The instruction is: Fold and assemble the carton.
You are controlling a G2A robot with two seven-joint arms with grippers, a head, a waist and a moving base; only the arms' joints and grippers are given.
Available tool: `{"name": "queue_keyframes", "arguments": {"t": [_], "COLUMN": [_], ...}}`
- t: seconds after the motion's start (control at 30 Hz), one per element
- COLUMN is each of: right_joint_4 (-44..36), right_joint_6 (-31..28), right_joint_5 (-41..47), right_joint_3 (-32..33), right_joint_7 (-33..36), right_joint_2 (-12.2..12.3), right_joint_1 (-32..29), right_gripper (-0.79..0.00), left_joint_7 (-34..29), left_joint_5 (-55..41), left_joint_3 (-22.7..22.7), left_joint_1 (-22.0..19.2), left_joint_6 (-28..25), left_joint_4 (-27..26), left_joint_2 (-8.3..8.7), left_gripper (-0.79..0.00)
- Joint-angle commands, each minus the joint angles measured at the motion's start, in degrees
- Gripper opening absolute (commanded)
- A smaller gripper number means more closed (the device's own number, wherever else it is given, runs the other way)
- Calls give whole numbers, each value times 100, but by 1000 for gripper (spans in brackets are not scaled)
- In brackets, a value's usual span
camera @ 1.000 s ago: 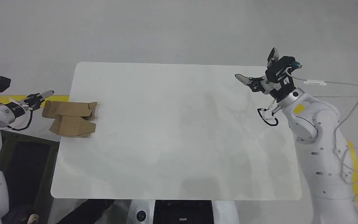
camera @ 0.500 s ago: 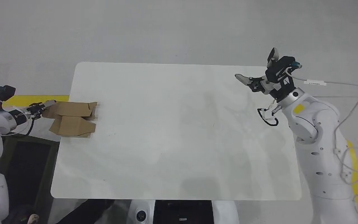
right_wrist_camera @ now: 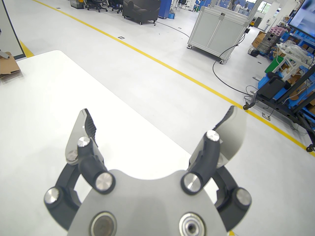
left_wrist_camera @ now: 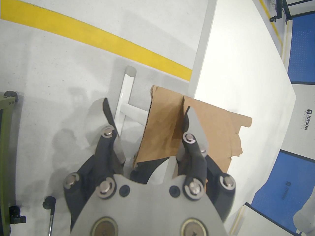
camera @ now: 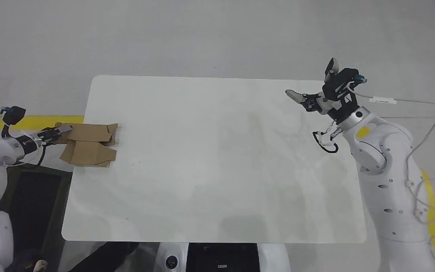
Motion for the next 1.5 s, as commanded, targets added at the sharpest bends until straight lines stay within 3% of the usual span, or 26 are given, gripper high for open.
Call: {"name": "queue_keyframes", "arguments": {"t": [0.0, 0.53, 0.8, 1.2, 1.47], "right_joint_4": [0, 0, 0, 0, 0], "right_joint_6": [0, 0, 0, 0, 0], "right_joint_5": [0, 0, 0, 0, 0], "right_joint_3": [0, 0, 0, 0, 0], "right_joint_7": [0, 0, 0, 0, 0], "right_joint_2": [0, 0, 0, 0, 0], "right_joint_1": [0, 0, 0, 0, 0], "right_gripper": [0, 0, 0, 0, 0], "left_joint_7": [-16, -452, -336, -680, -828], "left_joint_5": [-94, -1436, -2150, -3398, -3600], "left_joint_3": [-25, -492, -396, 352, 1213], "left_joint_1": [4, -179, -190, -501, -741], "left_joint_6": [-35, -973, -1089, -746, -598], "left_joint_4": [6, -147, -672, -1739, -2175], "left_joint_2": [-3, 97, -25, -415, -752], "left_gripper": [-785, -785, -785, -785, -785]}}
